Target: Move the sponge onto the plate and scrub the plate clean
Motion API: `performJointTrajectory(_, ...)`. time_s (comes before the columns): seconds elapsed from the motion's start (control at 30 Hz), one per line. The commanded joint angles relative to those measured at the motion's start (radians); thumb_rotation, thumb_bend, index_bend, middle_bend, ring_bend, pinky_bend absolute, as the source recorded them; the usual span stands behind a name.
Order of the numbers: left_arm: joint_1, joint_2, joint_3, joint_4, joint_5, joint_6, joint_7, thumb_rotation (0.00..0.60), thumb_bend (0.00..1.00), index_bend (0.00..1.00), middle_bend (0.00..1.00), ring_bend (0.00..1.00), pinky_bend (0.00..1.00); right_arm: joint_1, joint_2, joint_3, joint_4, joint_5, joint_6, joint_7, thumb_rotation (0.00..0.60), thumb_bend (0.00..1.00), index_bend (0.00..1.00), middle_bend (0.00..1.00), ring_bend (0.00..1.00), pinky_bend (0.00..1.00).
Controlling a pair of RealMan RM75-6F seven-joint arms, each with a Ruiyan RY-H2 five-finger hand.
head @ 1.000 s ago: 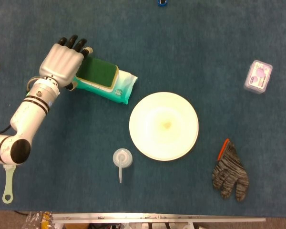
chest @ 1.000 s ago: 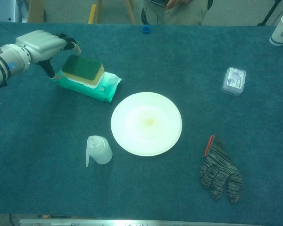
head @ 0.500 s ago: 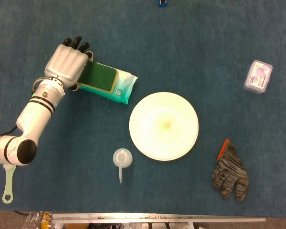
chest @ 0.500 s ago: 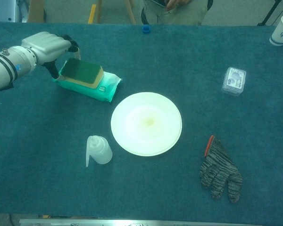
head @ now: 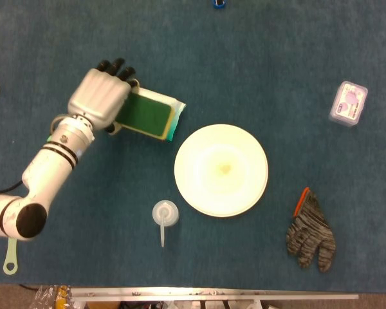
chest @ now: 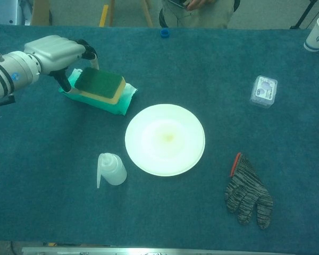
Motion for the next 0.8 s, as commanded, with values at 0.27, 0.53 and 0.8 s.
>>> performJointTrajectory(0.27,-0.063,-0.019,0.016,-0.134,-0.036,0.016,0.063,0.6,0.22,0.32,0.15,0.05,0.12,0.008,-0.008,0.001,0.014,0.003,-0.01,0.009,0.6,0.07,0.19,0.27,0.16,0.28)
performJointTrajectory(0.53,-0.138,-0.129,0.018,-0.114,-0.078,0.014,0.122,0.6,0.22,0.32,0.14,0.05,0.12,0.007,-0.009,-0.001,0.023,0.01,-0.014,0.015,0.6,0.07,0.19,0.27,0.16,0.28)
performJointTrajectory(0.8,-0.19,-0.209,0.022,-0.05,-0.144,0.011,0.139,0.6,0.22,0.32,0.14,0.05,0.12,0.003,-0.008,0.001,0.033,0.017,-0.011,0.025,0.6,0.07,0.19,0.27,0.16,0.28)
